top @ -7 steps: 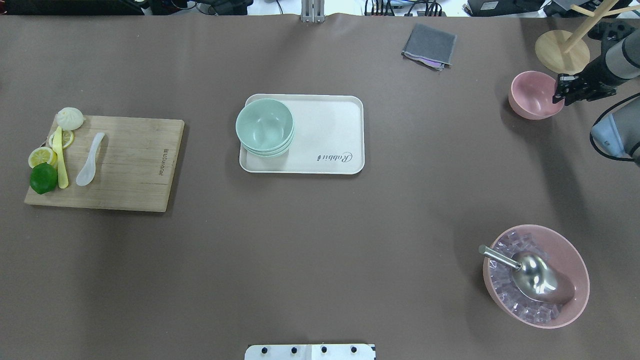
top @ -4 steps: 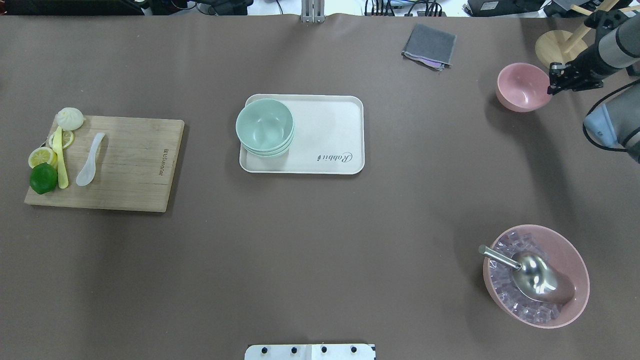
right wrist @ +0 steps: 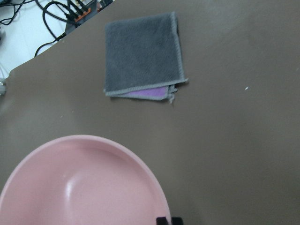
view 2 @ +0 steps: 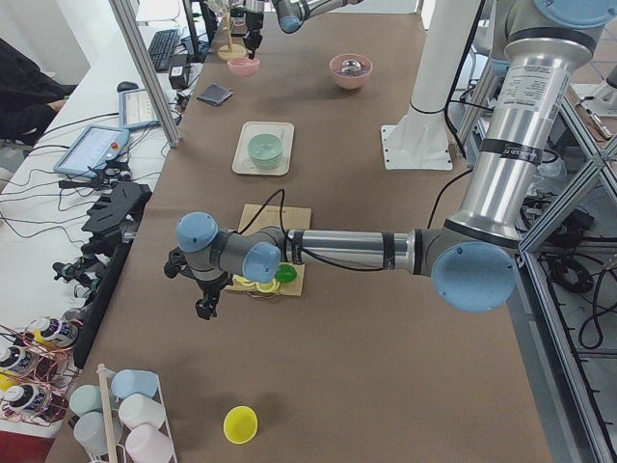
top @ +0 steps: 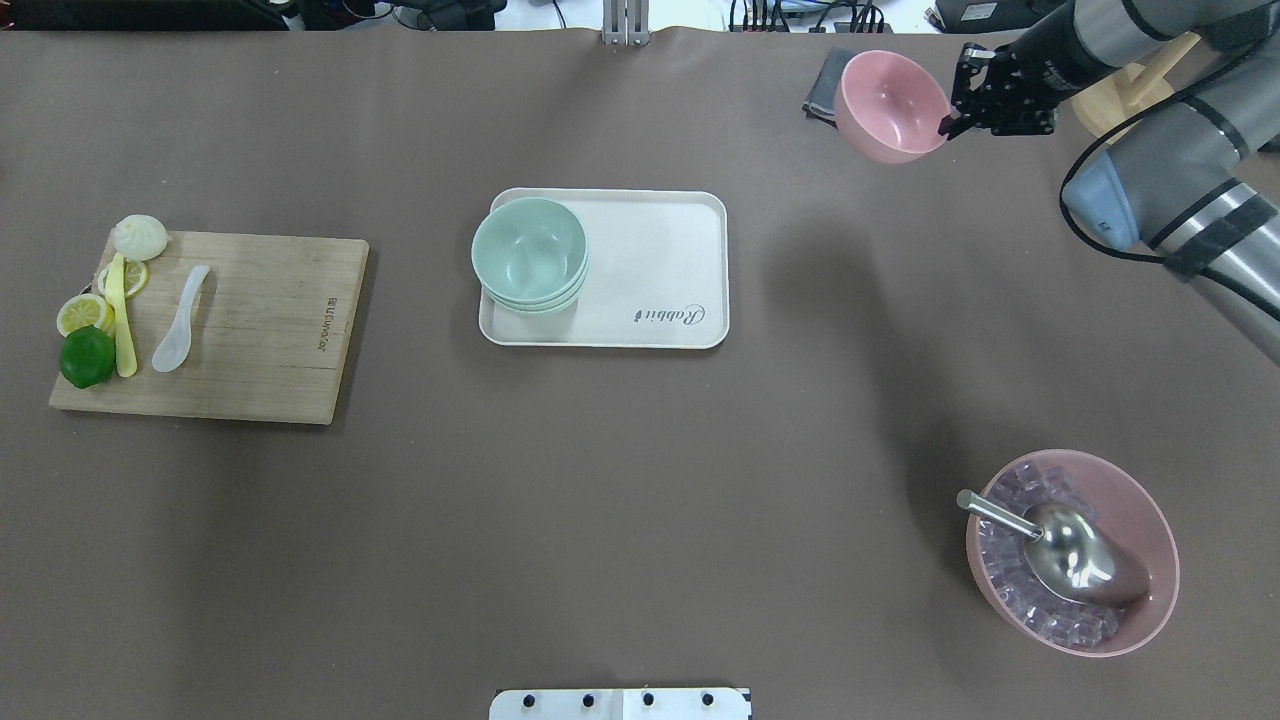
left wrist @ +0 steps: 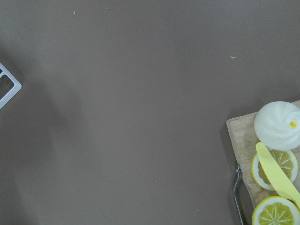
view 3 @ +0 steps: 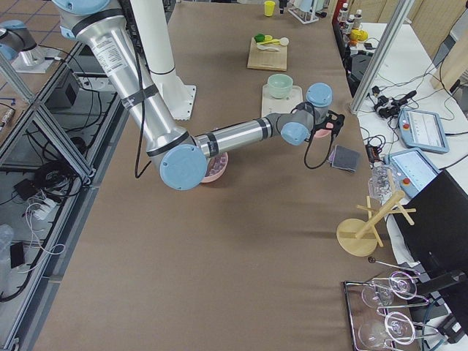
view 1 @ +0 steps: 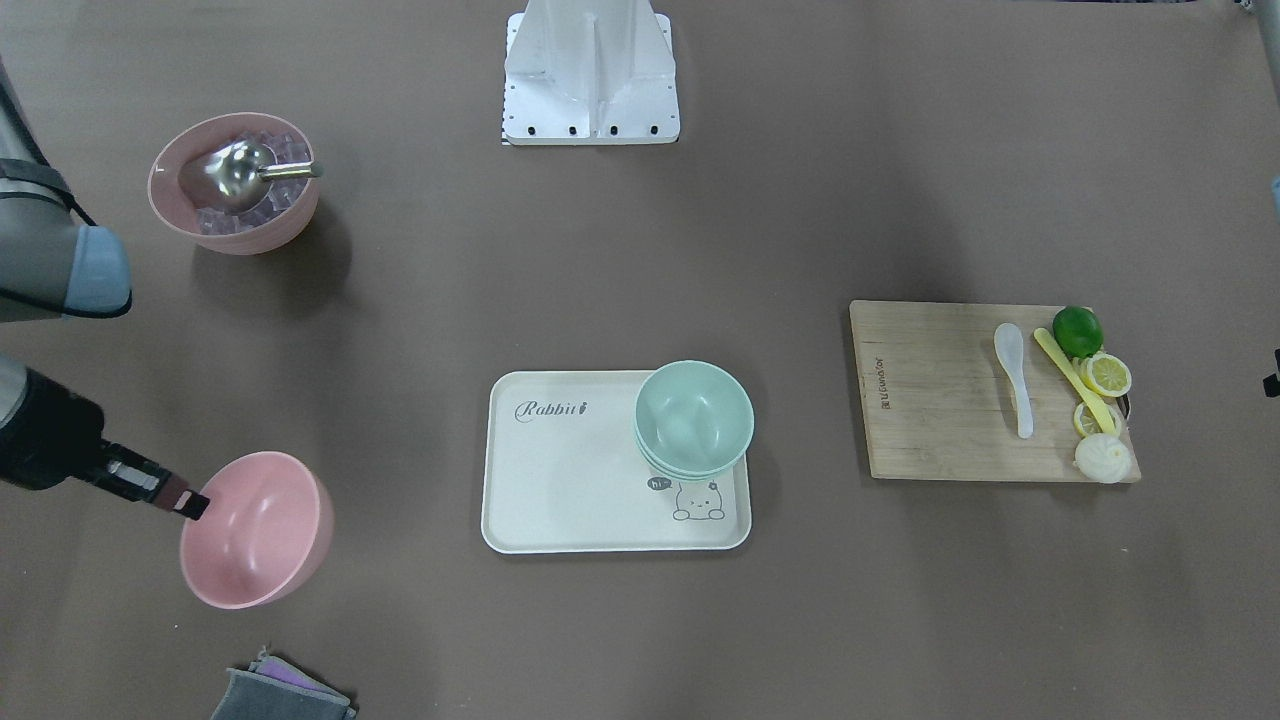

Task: Stack pink bowl on green and place spoon
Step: 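Lift the pink bowl with the right gripper while left gripper reaches toward spoon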

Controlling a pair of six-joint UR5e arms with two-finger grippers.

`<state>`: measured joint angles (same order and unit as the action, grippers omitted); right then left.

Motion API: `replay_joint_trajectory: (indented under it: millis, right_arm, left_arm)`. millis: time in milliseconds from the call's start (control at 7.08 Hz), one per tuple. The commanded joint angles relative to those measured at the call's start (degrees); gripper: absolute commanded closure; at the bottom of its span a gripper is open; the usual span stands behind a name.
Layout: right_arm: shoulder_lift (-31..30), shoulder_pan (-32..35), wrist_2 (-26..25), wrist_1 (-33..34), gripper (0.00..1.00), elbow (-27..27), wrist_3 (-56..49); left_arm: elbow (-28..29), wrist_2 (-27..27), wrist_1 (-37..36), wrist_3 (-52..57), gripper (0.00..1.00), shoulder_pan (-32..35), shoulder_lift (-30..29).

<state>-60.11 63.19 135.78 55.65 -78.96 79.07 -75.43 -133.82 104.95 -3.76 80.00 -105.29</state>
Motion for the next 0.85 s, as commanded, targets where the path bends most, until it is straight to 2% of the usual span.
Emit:
replay_joint_trajectory:
  millis: [0,141,424,706]
  right_arm:
    - [0.3,-4.5,-3.0,0.3,1.0,-5.6,6.2]
    - [0.3,-7.3,-6.5,0.5,1.0,-7.2,8.6]
    - [1.5,-8.4,-7.5,0.7,1.0,-7.8,9.3]
    - [4.3,-11.6,-11.5,0.7,1.0,-7.7,13.5]
  left_arm:
    - [-2.1,0.1,-0.1,-16.6,0.03,-7.7,-3.9]
    - [-3.9,0.1,-0.1,-22.0,0.03,-11.9,-4.5]
    - [-5.0,3.4,0.7,-26.4,0.04,-16.5,-4.6]
    - [-4.6,4.1,2.0,-28.3,0.13,-20.7,-3.9]
